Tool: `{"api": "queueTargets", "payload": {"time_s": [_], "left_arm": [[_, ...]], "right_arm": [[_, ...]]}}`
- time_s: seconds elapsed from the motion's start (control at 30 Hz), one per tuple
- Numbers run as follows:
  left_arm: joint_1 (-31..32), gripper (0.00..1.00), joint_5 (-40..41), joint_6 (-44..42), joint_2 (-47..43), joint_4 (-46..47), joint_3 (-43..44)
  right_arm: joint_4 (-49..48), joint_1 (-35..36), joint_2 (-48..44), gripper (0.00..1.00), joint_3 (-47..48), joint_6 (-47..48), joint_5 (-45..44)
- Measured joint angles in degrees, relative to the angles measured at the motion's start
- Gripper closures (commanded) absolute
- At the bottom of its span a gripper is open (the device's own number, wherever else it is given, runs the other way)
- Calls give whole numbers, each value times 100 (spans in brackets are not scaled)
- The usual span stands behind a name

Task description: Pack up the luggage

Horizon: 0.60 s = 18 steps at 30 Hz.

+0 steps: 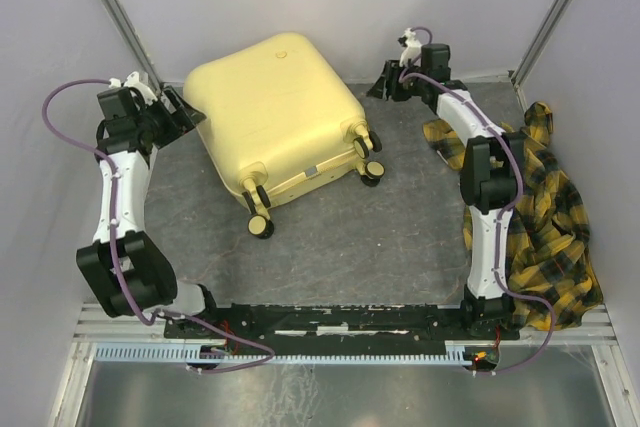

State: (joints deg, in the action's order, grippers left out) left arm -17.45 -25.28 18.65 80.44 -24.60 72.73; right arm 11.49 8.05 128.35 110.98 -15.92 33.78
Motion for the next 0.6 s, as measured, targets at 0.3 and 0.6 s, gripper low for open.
{"api": "queueTargets", "payload": {"time_s": [0.3, 0.6], "left_arm": [[-11, 12, -1294, 223, 981, 874, 37], [-184, 12, -2201, 289, 1480, 1370, 170]], "right_arm": [[-634, 494, 238, 47, -540, -22, 323], [-1711, 546, -966, 51, -2520, 492, 323]]}}
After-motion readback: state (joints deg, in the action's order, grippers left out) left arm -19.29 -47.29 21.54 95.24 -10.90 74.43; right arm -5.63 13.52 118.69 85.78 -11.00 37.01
